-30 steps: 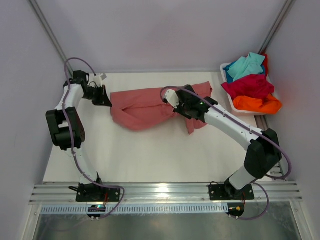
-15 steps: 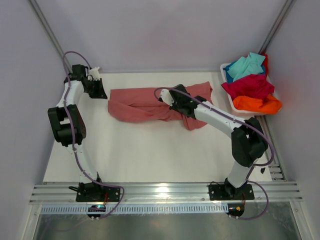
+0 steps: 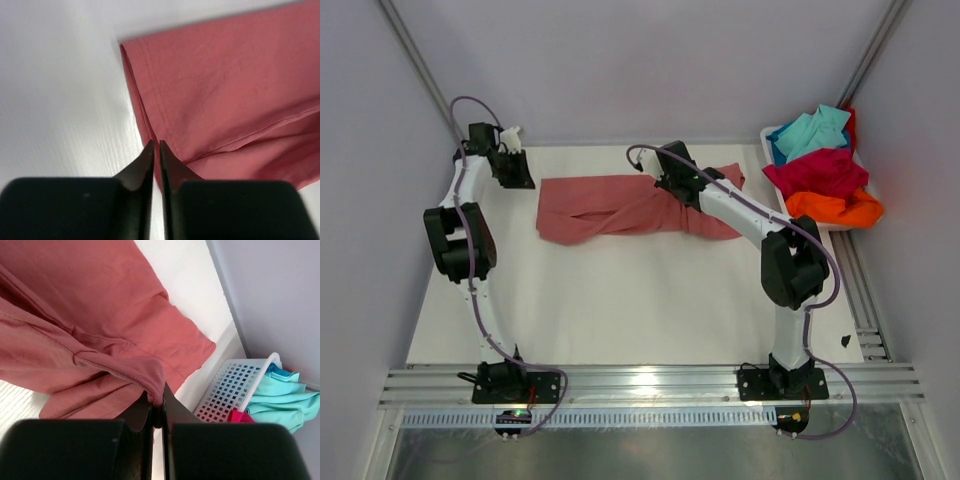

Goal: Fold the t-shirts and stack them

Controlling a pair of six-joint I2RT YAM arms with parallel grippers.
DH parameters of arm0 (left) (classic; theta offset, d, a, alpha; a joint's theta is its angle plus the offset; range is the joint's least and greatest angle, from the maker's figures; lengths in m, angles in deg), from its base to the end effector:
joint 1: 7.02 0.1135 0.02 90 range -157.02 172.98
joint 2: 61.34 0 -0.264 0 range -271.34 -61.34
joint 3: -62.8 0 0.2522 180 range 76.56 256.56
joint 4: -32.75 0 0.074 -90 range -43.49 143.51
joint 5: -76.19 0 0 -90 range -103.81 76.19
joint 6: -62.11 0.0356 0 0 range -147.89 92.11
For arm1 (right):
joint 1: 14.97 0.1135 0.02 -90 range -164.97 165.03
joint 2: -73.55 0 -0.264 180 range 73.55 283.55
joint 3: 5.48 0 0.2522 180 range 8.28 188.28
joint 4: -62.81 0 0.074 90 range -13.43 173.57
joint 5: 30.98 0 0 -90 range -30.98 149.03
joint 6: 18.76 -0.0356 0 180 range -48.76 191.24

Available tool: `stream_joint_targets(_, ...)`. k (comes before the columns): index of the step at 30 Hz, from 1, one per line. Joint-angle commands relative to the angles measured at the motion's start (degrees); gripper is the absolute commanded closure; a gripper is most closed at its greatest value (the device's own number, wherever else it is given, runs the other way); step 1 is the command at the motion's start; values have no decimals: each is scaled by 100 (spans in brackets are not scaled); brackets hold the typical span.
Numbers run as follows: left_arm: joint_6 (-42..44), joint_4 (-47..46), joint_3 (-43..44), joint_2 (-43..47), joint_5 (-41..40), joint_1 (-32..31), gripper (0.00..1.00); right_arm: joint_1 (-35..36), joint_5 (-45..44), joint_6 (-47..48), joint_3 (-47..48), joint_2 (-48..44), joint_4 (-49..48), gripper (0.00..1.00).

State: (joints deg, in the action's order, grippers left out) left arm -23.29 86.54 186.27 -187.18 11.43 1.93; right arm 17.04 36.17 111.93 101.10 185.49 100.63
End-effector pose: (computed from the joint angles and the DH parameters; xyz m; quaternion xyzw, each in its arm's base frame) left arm 0.4822 0.0606 0.2289 0.0281 0.9353 -0.1741 0.3067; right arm 0.3869 0.2255 0.2617 -0.4698 0.7711 -0.2107 0.3746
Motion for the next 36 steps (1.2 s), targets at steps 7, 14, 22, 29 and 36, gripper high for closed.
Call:
stream_joint_targets(7, 1586, -3, -2073, 2224, 17, -315, 8, -11, -53, 10, 325, 3, -24, 97)
stream_joint_targets(14, 3072, 66, -4263, 4170, -150, -341, 3, -37, -97, -87, 167, 38, -146, 97)
stream_joint_targets(22, 3030, -390, -4854, 4455, -177, -333, 1, -37, -44, -359, 377, 232, -15, 97)
stream_joint_targets(29, 2248, -917, -4617, 3585, 201, -333, 1, -37, 44, -544, 343, -5, 108, 97)
stream_joint_targets(36, 2115, -1278, -4458, 2978, 61, -333, 2, -37, 62, -536, 263, -85, 100, 97)
